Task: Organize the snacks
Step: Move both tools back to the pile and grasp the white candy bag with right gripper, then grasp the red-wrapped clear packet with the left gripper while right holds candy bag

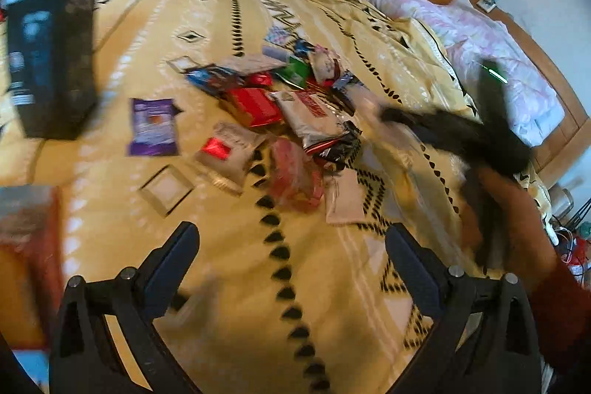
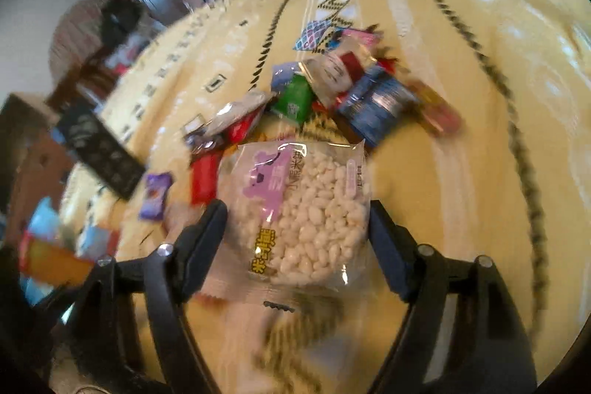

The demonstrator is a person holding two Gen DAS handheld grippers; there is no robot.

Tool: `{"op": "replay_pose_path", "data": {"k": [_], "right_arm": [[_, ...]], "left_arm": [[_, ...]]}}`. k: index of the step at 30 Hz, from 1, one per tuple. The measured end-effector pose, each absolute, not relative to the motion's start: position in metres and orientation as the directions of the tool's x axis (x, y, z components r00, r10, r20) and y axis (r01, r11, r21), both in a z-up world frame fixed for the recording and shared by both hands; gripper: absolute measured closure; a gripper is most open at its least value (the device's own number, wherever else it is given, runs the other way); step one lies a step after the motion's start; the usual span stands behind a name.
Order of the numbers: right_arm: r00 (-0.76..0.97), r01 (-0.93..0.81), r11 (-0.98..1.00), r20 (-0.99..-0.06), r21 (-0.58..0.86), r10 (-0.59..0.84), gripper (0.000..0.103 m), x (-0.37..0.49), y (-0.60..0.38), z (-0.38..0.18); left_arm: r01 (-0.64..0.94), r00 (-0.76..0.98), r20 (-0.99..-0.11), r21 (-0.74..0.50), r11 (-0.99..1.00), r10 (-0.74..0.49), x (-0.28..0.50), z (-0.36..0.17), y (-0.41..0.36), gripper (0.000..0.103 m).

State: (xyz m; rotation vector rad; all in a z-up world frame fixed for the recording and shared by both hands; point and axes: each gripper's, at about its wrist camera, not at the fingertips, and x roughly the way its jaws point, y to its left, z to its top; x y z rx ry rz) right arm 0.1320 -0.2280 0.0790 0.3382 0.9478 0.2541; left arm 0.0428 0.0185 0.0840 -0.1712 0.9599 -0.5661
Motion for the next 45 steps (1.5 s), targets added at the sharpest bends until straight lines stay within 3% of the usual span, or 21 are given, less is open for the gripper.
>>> {"op": "replay_pose_path", "data": {"k": [2, 4, 5, 13, 20, 25, 33, 36, 38, 40, 43, 45], "right_arm": [[0.56, -0.042, 0.913, -0.748, 0.405, 0.357, 0.026, 0.099, -0.239, 0.073], [0.551, -0.012, 0.915, -0.761, 0.403, 0.342, 0.026, 0.069, -0.249, 0.063], [0.544, -0.002, 0.914, -0.766, 0.407, 0.342, 0.026, 0.062, -0.252, 0.059], [0.525, 0.04, 0.88, -0.759, 0.474, 0.385, 0.026, 0.042, -0.262, 0.042], [0.527, 0.017, 0.868, -0.742, 0.496, 0.413, 0.025, 0.046, -0.257, 0.036], [0.525, 0.021, 0.862, -0.739, 0.506, 0.422, 0.025, 0.045, -0.26, 0.032], [0.502, -0.011, 0.907, -0.783, 0.42, 0.368, 0.025, 0.046, -0.249, 0.035], [0.491, -0.024, 0.931, -0.806, 0.365, 0.329, 0.025, 0.045, -0.242, 0.034], [0.49, -0.026, 0.934, -0.81, 0.355, 0.322, 0.026, 0.045, -0.241, 0.034], [0.493, -0.026, 0.936, -0.81, 0.352, 0.318, 0.029, 0.044, -0.24, 0.033], [0.499, -0.025, 0.933, -0.804, 0.36, 0.324, 0.032, 0.042, -0.242, 0.032], [0.509, -0.02, 0.933, -0.799, 0.36, 0.32, 0.047, 0.04, -0.245, 0.034]], "left_arm": [[0.399, 0.423, -0.73, -0.382, 0.834, -0.537, 0.056, 0.071, 0.005, 0.012], [0.417, 0.381, -0.749, -0.385, 0.823, -0.543, 0.074, 0.055, -0.013, 0.035], [0.425, 0.366, -0.759, -0.378, 0.823, -0.538, 0.08, 0.047, -0.022, 0.037], [0.45, 0.416, -0.798, -0.235, 0.862, -0.435, 0.091, 0.033, -0.052, 0.038], [0.512, 0.472, -0.74, -0.212, 0.832, -0.479, 0.091, 0.053, -0.04, 0.035], [0.596, 0.414, -0.775, -0.166, 0.786, -0.477, 0.099, 0.045, -0.059, 0.029], [0.61, 0.463, -0.741, -0.131, 0.782, -0.486, 0.109, 0.057, -0.062, 0.025], [0.628, 0.398, -0.787, -0.142, 0.765, -0.473, 0.117, 0.043, -0.069, 0.025], [0.639, 0.385, -0.804, -0.122, 0.759, -0.454, 0.117, 0.034, -0.072, 0.031], [0.63, 0.365, -0.805, -0.156, 0.761, -0.468, 0.116, 0.031, -0.066, 0.047], [0.614, 0.364, -0.796, -0.185, 0.768, -0.483, 0.109, 0.034, -0.056, 0.048], [0.602, 0.374, -0.802, -0.173, 0.78, -0.466, 0.097, 0.037, -0.051, 0.049]]}}
